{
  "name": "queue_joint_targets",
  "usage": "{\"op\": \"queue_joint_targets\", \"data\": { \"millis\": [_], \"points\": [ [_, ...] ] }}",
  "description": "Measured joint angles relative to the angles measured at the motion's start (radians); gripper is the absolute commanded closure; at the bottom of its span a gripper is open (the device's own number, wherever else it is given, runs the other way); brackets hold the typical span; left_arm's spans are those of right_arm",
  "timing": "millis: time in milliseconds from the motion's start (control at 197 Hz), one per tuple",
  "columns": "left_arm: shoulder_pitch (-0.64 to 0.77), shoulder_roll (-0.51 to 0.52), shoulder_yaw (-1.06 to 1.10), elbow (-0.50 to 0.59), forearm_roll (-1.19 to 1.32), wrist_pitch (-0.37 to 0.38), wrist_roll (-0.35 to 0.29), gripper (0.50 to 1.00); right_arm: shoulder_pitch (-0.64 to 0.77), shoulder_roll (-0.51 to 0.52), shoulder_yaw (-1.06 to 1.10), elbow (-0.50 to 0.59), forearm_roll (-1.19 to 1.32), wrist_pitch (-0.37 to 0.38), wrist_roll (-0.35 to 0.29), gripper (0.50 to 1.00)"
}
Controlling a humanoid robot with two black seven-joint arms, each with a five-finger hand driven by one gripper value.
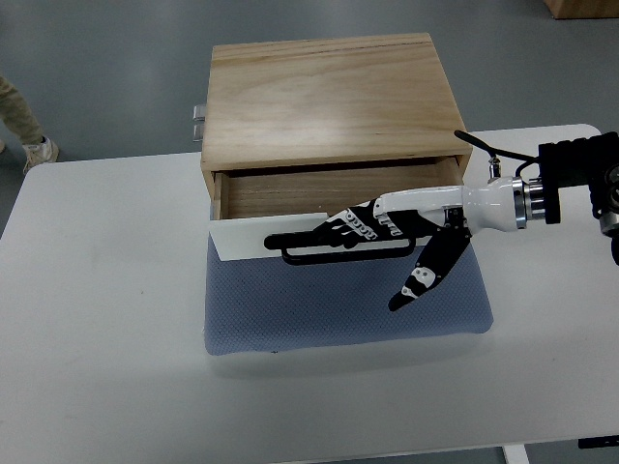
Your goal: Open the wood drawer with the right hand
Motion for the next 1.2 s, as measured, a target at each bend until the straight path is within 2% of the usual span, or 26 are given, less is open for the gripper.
{"op": "queue_joint_targets", "data": {
  "millis": [340,539,650,696,859,971,1067,1199],
  "points": [
    [0.0,0.0,0.0,0.0,0.0,0.0,0.0,0.5,0.001,-0.043,0.107,0.001,0.017,0.101,-0.004,0.548],
    [0.0,0.0,0.0,0.0,0.0,0.0,0.0,0.5,-0.017,-0.139,0.267,-0.042,0.147,0.133,0.007,0.548],
    [0.0,0.0,0.0,0.0,0.0,0.0,0.0,0.5,-0.049,-0.153,0.342,-0.173,0.285,0.12,0.011,0.548],
    [0.0,0.0,0.0,0.0,0.0,0.0,0.0,0.5,-0.081,-0.129,0.375,-0.27,0.372,0.102,0.013,0.55],
    [0.0,0.0,0.0,0.0,0.0,0.0,0.0,0.5,-0.208,0.055,0.475,-0.649,0.632,-0.029,0.009,0.55],
    [0.0,0.0,0.0,0.0,0.0,0.0,0.0,0.5,-0.26,0.172,0.499,-0.844,0.71,-0.082,0.002,0.55],
    [0.0,0.0,0.0,0.0,0.0,0.0,0.0,0.5,-0.29,0.249,0.503,-0.941,0.765,-0.095,-0.002,0.55],
    [0.0,0.0,0.0,0.0,0.0,0.0,0.0,0.5,-0.326,0.306,0.502,-0.979,0.842,-0.11,-0.013,0.55]
  ]
}}
